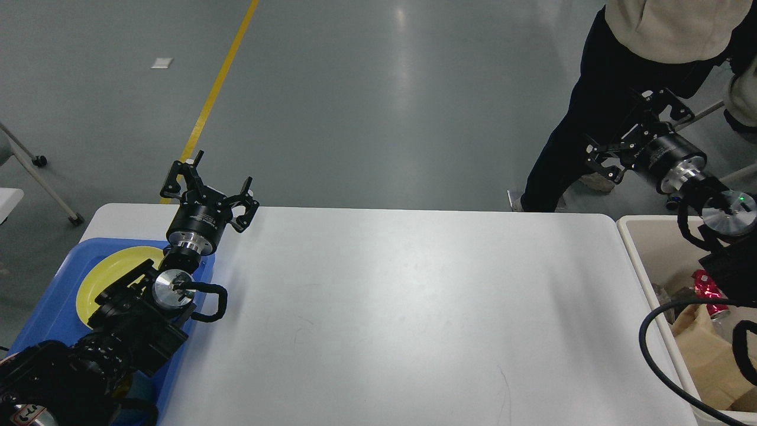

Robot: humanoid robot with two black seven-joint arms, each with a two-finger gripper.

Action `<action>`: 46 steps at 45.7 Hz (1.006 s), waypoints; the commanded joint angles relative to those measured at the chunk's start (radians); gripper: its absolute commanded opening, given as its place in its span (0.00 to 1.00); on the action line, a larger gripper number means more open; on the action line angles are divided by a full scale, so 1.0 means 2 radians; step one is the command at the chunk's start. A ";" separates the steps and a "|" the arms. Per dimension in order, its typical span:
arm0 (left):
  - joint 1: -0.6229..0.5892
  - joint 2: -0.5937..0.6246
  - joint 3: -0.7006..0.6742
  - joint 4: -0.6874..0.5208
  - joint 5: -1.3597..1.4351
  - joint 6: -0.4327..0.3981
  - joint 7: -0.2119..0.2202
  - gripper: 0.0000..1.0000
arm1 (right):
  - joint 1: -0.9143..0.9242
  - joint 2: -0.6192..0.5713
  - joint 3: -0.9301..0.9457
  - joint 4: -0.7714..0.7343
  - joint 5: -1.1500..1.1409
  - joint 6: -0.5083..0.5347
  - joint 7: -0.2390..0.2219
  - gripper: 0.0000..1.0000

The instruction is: Tidy desktop

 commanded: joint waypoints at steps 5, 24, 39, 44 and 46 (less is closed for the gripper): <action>0.000 0.000 0.000 0.000 0.000 0.000 0.000 0.97 | -0.012 0.002 -0.001 0.001 0.000 0.009 0.000 1.00; 0.000 0.000 0.000 0.000 0.000 0.000 0.000 0.97 | -0.075 0.071 -0.011 -0.002 -0.002 0.010 -0.001 1.00; 0.000 0.000 0.000 0.000 0.000 0.000 0.000 0.97 | -0.115 0.092 -0.013 -0.007 -0.003 0.006 -0.004 1.00; 0.000 0.000 0.000 0.000 0.000 0.000 0.000 0.97 | -0.115 0.090 -0.013 -0.007 -0.003 0.005 -0.004 1.00; 0.000 0.000 0.000 0.000 0.000 0.000 0.000 0.97 | -0.115 0.090 -0.013 -0.007 -0.003 0.006 -0.004 1.00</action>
